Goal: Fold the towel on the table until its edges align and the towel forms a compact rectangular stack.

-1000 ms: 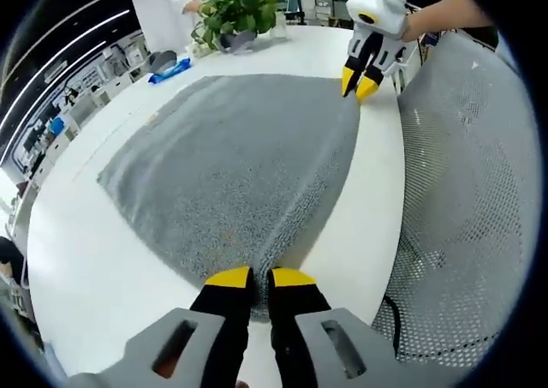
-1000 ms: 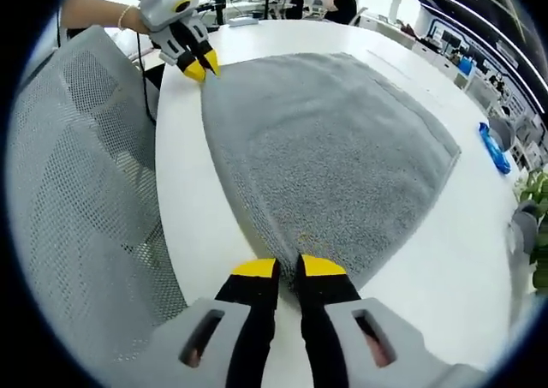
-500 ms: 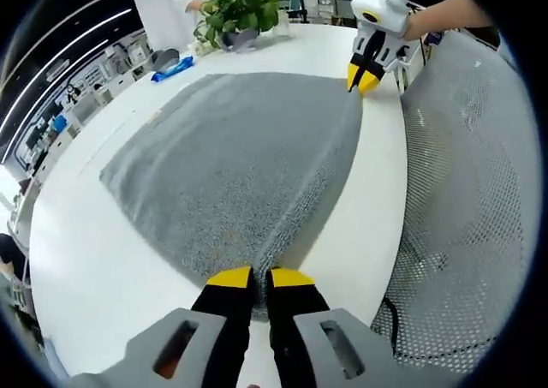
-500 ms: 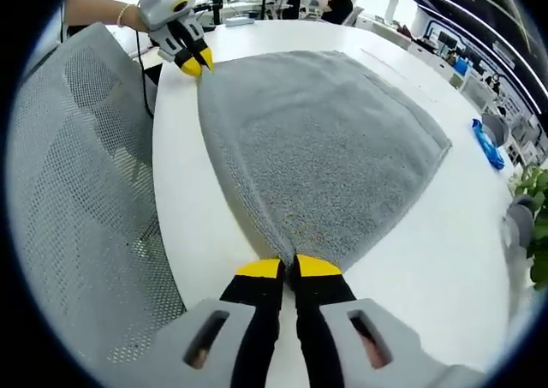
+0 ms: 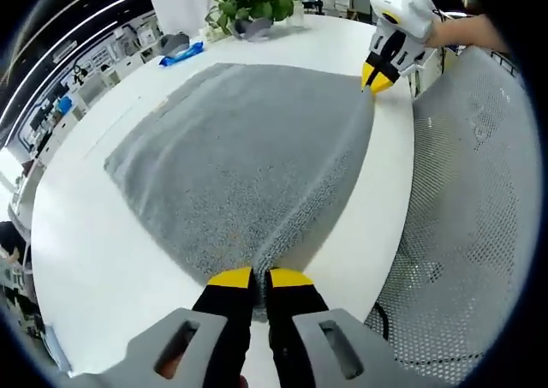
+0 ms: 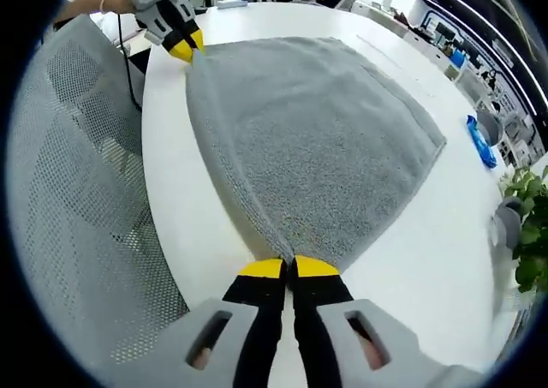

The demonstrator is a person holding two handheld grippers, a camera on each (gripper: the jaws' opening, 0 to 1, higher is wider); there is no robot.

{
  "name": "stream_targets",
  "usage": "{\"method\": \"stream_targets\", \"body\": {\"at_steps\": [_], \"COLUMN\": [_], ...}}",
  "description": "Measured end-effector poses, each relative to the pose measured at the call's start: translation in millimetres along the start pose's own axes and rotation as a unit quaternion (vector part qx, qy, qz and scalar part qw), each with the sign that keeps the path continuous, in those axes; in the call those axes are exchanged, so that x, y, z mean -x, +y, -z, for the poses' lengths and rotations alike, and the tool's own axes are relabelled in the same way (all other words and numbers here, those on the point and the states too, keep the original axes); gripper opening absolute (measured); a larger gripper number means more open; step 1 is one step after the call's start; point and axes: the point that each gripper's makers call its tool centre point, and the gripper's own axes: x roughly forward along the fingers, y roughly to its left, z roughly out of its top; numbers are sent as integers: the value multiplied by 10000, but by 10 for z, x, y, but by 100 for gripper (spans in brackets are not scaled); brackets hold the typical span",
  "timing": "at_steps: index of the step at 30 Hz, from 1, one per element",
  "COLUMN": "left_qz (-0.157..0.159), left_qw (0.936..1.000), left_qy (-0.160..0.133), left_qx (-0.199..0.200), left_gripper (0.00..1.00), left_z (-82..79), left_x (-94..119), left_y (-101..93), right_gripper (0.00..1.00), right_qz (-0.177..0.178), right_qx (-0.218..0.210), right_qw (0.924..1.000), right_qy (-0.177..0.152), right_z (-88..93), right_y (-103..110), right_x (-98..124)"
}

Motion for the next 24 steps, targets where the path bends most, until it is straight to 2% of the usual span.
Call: {"method": "stream_targets", "body": {"at_steps": [4, 7, 8, 11, 17, 24], "left_qz": [-103, -166, -179, -264, -457, -702], "left_qw": [9998, 9991, 9987, 9977, 9964, 9929], "left_qy": [-126, -284, -342, -468, -627, -816], "left_qx": [84, 267, 326, 416, 354, 510], "left_gripper": [5, 5, 5, 5, 5, 5], "left_z": [-61, -127, -151, -233, -409, -529], "left_x": [111, 208, 234, 332, 498, 692], "left_y": [42, 67, 71, 93, 133, 183], "right_gripper": [0, 0, 0, 0, 0, 0], "right_qz": [5, -63, -57, 32, 224, 513], "right_qx": [-284, -873, -926, -999, -1113, -1133], "right_qw": [9995, 9955, 9948, 9937, 9913, 9877], "right_qy": [-143, -370, -416, -516, -664, -944], "right_z": [-48, -115, -128, -147, -187, -351], "right_y": [-15, 0, -4, -27, -44, -86], "right_x": [96, 180, 203, 285, 434, 719]}}
